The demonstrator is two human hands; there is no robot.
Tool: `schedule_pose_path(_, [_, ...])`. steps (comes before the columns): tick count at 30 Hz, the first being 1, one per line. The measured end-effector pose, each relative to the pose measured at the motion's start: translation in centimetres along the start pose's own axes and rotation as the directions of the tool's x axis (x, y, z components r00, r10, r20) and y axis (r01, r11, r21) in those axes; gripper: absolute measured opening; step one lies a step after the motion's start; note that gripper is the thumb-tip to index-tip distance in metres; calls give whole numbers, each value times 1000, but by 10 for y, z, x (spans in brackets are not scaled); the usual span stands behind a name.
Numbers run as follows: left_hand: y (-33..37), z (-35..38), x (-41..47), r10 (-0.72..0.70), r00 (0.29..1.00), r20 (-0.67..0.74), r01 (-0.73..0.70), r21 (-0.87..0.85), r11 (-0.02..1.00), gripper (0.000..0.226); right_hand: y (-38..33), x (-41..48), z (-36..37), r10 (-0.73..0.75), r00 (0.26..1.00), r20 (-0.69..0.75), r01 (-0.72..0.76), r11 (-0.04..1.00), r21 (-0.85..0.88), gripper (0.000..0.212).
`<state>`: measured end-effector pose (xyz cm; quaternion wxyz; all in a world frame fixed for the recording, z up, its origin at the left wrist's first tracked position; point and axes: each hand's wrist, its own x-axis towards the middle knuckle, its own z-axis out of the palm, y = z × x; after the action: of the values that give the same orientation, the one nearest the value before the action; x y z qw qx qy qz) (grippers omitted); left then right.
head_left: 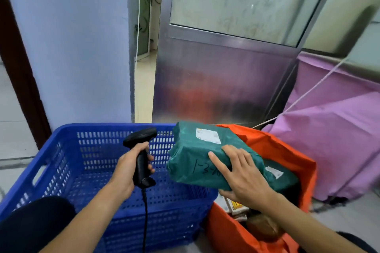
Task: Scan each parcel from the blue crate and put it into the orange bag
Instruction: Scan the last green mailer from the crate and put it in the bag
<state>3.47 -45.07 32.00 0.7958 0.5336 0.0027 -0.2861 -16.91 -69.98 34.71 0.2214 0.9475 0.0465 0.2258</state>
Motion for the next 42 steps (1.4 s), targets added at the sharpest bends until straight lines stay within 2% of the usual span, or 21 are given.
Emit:
schedule_pose_path(3, [-14,13,-5,5,998,-65,-1,60,998,28,-2,-11,7,20,998,59,-20,1000,-2,129])
schedule_pose_path(7, [-23,24,-14,102,988,-118,-78,191,978,34,-3,-13,11,74,995,73,-76,996,37,123])
schedule_pose_path(12, [-23,34,-17,148,982,-120,-119,222,968,36,-5,-23,16,78,994,77,-82,995,53,111])
schedule_pose_path(19, [-36,43,-13,284,953,-107,-233,340,911,36,-25,-38,25,65,984,165,-68,998,14,131])
schedule_pose_path(24, [-47,44,-8,250,966,-59,-214,356,910,31,-38,-50,34,83,987,138,-79,996,-29,119])
schedule_pose_path(28, [-58,47,-6,249,968,-40,-217,375,902,28,-45,-60,46,38,995,88,-28,993,-111,103])
schedule_pose_path(34, [-81,42,5,230,972,-39,-185,474,861,36,-50,-69,59,-24,998,63,34,987,-160,75])
schedule_pose_path(42, [-88,34,10,182,982,-46,-139,476,869,41,-62,-71,64,-25,999,34,30,986,-165,71])
